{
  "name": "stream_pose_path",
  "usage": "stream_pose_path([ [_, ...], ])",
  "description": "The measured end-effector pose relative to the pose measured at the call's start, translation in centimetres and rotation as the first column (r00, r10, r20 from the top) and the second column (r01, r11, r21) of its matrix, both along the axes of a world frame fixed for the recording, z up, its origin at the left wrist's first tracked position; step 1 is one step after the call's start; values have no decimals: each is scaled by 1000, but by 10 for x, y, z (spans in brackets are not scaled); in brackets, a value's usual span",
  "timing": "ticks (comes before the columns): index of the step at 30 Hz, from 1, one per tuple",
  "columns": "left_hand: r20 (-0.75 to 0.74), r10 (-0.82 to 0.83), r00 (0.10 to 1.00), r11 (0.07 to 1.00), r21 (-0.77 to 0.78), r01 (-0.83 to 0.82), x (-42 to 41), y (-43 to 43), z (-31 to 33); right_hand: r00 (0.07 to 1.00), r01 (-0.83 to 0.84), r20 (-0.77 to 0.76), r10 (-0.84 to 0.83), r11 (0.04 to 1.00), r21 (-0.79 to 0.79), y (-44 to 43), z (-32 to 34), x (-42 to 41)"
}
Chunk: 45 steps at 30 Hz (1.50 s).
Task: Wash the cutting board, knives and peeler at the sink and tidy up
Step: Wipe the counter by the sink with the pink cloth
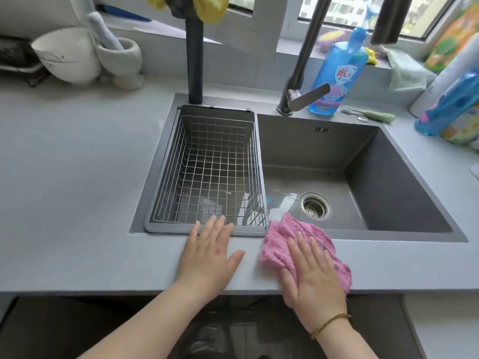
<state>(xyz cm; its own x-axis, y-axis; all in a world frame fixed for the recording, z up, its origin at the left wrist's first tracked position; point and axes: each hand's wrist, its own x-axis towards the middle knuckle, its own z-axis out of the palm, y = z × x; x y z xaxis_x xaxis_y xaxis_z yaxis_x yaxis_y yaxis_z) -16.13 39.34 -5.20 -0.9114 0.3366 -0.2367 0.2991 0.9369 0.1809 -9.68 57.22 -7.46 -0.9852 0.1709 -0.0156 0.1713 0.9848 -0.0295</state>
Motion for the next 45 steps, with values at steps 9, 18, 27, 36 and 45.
stream_pose_path([
  [9, -6, -40, 999, 999, 11, 40, -5, -1, 1, 957, 99, -256, -138, 982, -161, -31, -9, -1],
  [18, -115, 173, 978, 968, 204, -148, -23, -61, 1, 900, 132, -387, -199, 972, -192, 16, -7, 20],
  [27, -251, 544, 800, 834, 264, -485, -16, -175, -7, 971, -192, -173, 165, 970, -147, -118, -7, -1],
  [36, -215, 607, 765, 792, 245, -559, -33, -234, -13, 899, -436, 19, 437, 899, -52, -161, 4, -20],
  [45, -235, 738, 632, 674, 304, -674, -47, -255, -15, 730, -657, 130, 671, 741, -138, -262, 19, -86],
])
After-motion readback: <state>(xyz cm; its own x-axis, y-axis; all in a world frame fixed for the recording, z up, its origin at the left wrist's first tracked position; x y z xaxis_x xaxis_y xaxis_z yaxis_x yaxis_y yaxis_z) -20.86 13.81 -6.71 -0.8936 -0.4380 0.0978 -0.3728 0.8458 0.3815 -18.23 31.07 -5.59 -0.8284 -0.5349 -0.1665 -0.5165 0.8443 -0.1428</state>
